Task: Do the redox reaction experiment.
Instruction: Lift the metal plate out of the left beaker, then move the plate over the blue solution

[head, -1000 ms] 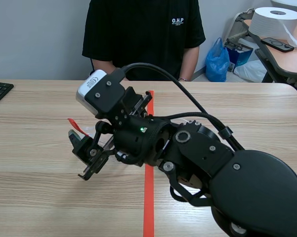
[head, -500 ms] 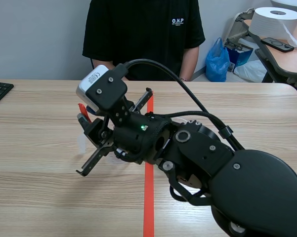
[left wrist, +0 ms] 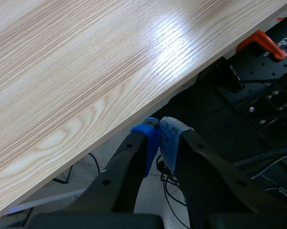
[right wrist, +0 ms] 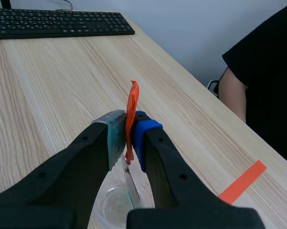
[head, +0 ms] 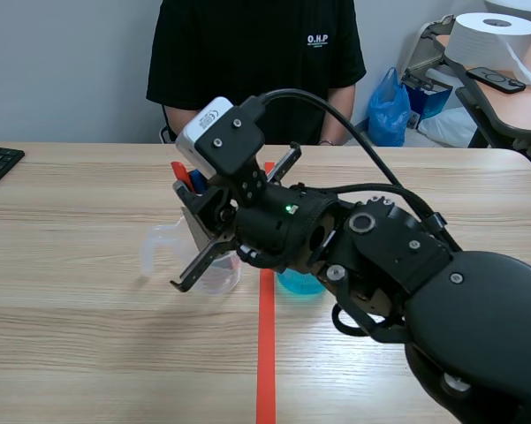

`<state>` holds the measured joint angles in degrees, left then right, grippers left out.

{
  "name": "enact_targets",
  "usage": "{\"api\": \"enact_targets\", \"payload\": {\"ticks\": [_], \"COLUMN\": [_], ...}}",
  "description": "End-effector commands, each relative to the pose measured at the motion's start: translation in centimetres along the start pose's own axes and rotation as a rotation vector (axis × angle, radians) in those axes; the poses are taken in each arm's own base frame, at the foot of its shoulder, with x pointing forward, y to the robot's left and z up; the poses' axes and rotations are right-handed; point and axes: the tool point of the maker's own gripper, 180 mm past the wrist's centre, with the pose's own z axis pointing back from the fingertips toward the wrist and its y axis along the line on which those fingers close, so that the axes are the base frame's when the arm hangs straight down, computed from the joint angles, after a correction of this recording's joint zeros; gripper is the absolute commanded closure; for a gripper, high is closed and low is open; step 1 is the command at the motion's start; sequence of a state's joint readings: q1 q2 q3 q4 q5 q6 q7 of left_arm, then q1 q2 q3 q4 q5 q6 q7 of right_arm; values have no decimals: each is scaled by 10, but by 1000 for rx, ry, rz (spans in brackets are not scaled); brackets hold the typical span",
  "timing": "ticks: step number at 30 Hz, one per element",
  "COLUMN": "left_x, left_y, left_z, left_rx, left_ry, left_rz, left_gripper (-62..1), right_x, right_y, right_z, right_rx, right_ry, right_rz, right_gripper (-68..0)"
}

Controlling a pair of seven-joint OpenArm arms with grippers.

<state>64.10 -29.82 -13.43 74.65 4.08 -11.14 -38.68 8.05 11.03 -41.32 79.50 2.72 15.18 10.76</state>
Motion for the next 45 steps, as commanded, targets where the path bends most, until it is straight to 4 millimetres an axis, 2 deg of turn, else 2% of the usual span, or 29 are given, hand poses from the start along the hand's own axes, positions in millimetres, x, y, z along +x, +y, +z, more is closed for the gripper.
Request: {"api": "enact_targets", "payload": {"ticks": [1, 11, 16, 21, 27, 39, 45], "left_x": [8, 10, 10, 10, 10, 10, 10], "left_y": [0, 1, 2, 2, 2, 2, 2], "left_z": [-1, -3, -4, -4, -4, -4, -4], "left_rx": [2, 5, 6, 6, 6, 6, 6], "left_ry": [-31, -38, -39, -38, -39, -38, -40], "left_rz": [3, 0, -1, -1, -1, 0, -1], "left_gripper": [-39, -39, -39, -38, -39, -39, -39], "right_x": [22, 57, 79, 103, 121, 128, 129], "right_y": [-15, -22, -27, -36, -53, -90, -101], "right_z": [0, 11, 19, 32, 50, 94, 106], "right_rx": [-16, 52, 74, 82, 66, 66, 73], "right_ry": [-55, -50, -55, -57, -51, -53, -49], "right_rz": [36, 102, 73, 62, 50, -22, -36], "right_gripper": [-15, -15, -15, -15, -15, -15, -15]}}
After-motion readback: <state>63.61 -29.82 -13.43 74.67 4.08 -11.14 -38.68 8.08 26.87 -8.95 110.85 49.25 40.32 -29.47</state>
